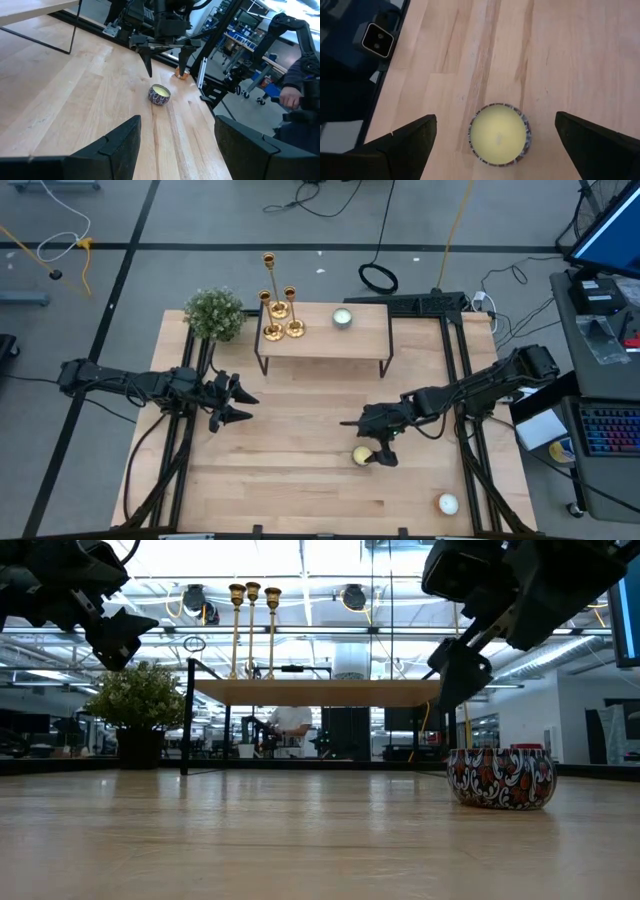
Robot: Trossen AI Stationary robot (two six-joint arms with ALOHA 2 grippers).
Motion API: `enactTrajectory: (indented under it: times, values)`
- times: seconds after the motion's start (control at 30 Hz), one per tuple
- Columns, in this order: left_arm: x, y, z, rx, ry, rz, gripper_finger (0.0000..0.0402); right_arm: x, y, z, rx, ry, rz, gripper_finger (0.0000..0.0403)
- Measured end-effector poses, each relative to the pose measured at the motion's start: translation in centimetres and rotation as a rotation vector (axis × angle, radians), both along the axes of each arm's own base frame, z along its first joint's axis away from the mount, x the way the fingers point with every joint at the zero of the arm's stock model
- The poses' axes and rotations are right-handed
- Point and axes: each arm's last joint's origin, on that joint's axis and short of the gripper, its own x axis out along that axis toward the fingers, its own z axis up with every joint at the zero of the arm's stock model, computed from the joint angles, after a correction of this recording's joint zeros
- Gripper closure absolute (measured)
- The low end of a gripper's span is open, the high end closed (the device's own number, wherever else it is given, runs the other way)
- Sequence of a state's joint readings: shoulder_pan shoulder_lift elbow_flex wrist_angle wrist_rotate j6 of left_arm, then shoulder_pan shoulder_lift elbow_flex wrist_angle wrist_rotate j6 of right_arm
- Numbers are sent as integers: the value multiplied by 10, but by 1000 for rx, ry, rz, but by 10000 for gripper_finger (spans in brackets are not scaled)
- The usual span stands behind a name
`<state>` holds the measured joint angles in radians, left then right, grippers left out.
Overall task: Pick & Place candle stick holders
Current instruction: Put the red scented candle on the shelf
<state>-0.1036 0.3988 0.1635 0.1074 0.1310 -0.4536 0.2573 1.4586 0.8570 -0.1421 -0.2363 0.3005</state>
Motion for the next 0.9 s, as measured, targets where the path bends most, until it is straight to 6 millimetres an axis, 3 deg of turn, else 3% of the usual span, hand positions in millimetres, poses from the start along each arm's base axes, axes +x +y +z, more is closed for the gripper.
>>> enactTrajectory:
  times: [0.67,0.9]
  values:
    - [0,0,0,0,0,1,149,-1,9,1,-171,-103,108,6]
    - [0,0,0,0,1,1,149,1,20,-14,-300,-103,162,5]
